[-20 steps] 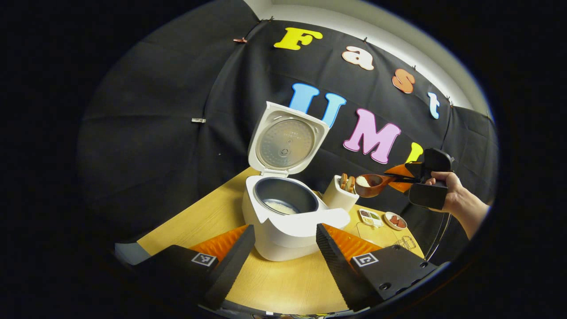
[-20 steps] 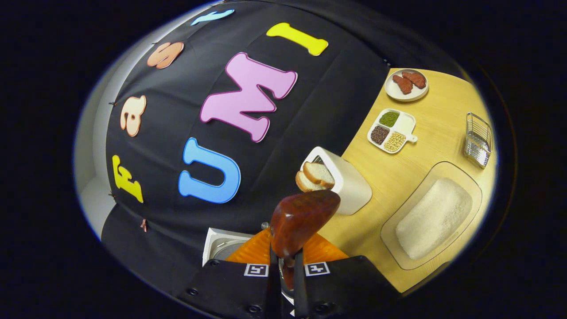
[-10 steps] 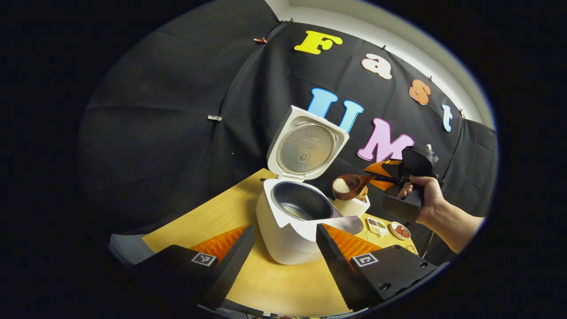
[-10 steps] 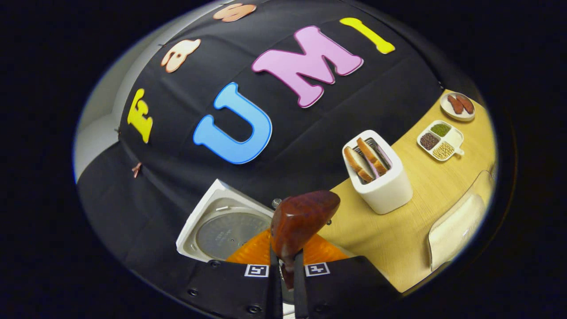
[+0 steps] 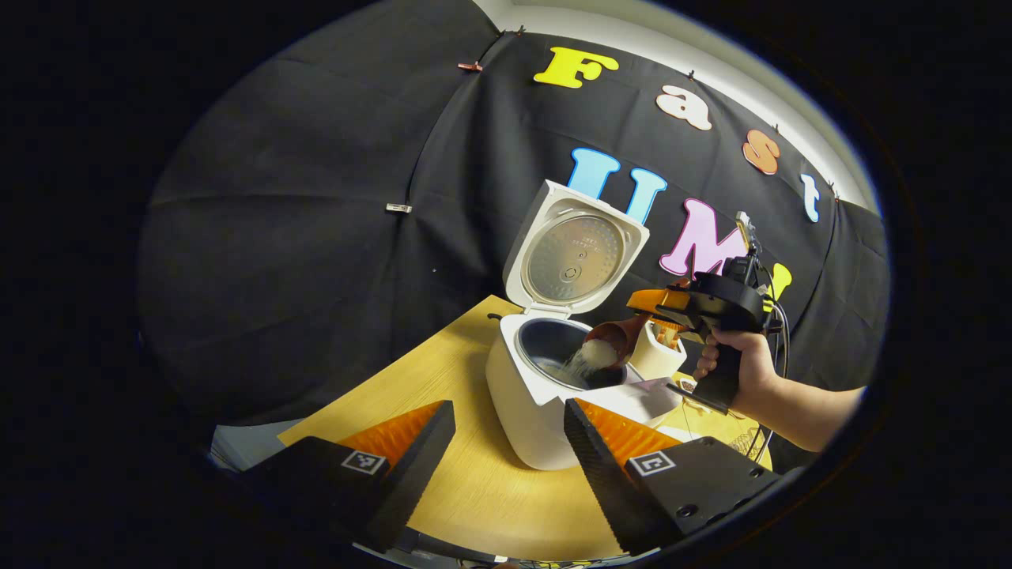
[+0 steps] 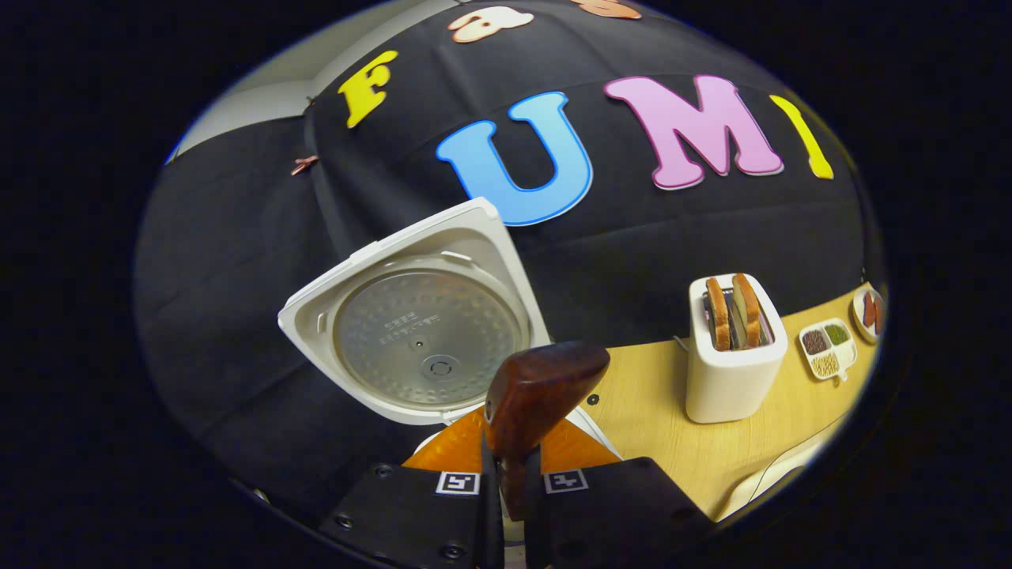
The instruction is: Close the left gripper, press the button to open the rice cooker; take a wooden spoon from the chopstick holder with the right hand, scoop a spoonful of rice and pour it into the rice cooker, then put the wooden spoon back into the chopstick holder.
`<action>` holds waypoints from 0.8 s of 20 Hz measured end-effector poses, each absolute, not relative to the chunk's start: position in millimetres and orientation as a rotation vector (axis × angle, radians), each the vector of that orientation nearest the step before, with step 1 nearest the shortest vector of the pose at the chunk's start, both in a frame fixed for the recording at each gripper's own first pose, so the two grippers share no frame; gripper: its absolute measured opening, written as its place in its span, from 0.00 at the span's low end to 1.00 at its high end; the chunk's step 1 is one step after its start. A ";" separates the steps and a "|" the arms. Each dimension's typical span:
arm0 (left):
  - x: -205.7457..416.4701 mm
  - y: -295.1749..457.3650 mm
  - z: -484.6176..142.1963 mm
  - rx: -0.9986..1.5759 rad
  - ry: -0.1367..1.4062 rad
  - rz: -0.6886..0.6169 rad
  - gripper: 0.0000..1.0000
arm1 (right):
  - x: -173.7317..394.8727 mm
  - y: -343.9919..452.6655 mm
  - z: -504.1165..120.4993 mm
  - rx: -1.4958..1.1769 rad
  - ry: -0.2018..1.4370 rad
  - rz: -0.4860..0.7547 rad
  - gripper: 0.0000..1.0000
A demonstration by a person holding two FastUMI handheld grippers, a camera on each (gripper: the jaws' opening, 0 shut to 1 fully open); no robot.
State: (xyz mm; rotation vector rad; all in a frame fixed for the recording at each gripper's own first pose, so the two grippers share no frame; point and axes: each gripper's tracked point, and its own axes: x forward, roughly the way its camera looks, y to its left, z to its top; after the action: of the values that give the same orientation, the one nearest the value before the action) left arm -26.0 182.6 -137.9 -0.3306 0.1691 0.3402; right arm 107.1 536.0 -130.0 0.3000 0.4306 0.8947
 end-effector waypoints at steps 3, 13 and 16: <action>-24.2 179.8 -141.0 -0.327 0.179 0.335 0.96 | 99.3 544.1 -124.1 0.155 0.339 0.963 0.14; -15.1 166.2 -144.9 -0.319 0.175 0.327 0.96 | 57.4 563.7 -129.0 -0.134 0.174 1.153 0.14; -13.8 164.0 -143.0 -0.319 0.163 0.332 0.96 | 58.8 561.4 -130.6 -0.115 0.207 1.145 0.14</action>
State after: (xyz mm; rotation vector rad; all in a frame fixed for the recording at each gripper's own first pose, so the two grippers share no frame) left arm -13.8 164.0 -143.0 -0.3186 0.1632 0.3319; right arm 58.8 561.4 -130.6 -0.1149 0.2075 1.1454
